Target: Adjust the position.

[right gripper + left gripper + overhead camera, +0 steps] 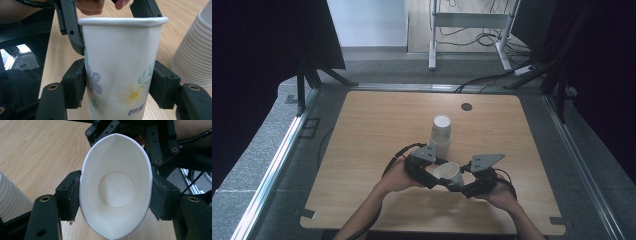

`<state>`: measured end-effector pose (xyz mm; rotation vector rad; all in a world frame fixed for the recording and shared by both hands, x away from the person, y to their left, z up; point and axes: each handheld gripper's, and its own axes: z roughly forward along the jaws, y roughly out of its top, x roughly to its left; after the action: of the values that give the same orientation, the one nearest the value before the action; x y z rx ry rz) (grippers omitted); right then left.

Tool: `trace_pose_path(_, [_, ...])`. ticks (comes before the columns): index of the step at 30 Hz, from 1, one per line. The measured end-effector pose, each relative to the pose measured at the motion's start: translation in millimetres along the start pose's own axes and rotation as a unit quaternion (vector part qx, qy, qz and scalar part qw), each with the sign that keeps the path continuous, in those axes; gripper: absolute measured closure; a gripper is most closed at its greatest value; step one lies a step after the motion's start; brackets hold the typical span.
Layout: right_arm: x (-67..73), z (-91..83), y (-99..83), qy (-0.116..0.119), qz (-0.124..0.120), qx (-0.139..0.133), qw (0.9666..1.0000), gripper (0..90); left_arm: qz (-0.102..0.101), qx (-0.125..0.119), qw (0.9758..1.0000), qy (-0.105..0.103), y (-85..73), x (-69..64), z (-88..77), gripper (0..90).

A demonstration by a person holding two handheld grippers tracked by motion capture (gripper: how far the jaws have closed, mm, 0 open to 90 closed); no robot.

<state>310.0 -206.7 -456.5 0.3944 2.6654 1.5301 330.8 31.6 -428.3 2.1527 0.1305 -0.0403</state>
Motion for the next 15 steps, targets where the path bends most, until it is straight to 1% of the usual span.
trace_pose_path(3, [-0.1, 0.8, 0.3, -0.003, 0.000, 0.003, 1.0000, 34.2, 0.003, 0.003, 1.0000, 0.003, 0.9, -0.4, -0.3, 33.9])
trace_pose_path(4, [-0.7, 1.4, 0.3, -0.005, 0.000, 0.005, 1.0000, 31.6, 0.004, 0.002, 1.0000, 0.001, 1.2, -0.5, -0.7, 34.6])
trace_pose_path(6, [-0.9, 1.6, 0.2, -0.006, 0.001, 0.006, 1.0000, 30.3, 0.002, 0.002, 1.0000, 0.003, 1.5, -0.9, -1.1, 34.7])
trace_pose_path(8, [-1.4, 1.8, 0.3, -0.008, 0.002, 0.009, 0.9999, 29.0, 0.005, 0.005, 1.0000, 0.005, 2.2, -1.2, -1.7, 34.8])
trace_pose_path(11, [-2.1, 2.1, 0.3, -0.009, 0.005, 0.015, 0.9998, 24.1, 0.007, 0.009, 0.9999, 0.011, 3.4, -1.1, -3.7, 34.8])
trace_pose_path(12, [-2.1, 2.1, 0.3, -0.009, 0.005, 0.015, 0.9998, 24.1, 0.007, 0.009, 0.9999, 0.011, 3.4, -1.1, -3.7, 34.8])
trace_pose_path(13, [-2.3, 2.3, 0.1, -0.012, 0.005, 0.023, 0.9996, 22.0, 0.007, 0.012, 0.9998, 0.015, 3.8, -0.9, -5.1, 34.8])
trace_pose_path(15, [-2.6, 1.9, -0.3, -0.014, 0.003, 0.030, 0.9995, 20.9, 0.006, 0.014, 0.9997, 0.019, 4.1, -0.9, -6.5, 34.8])
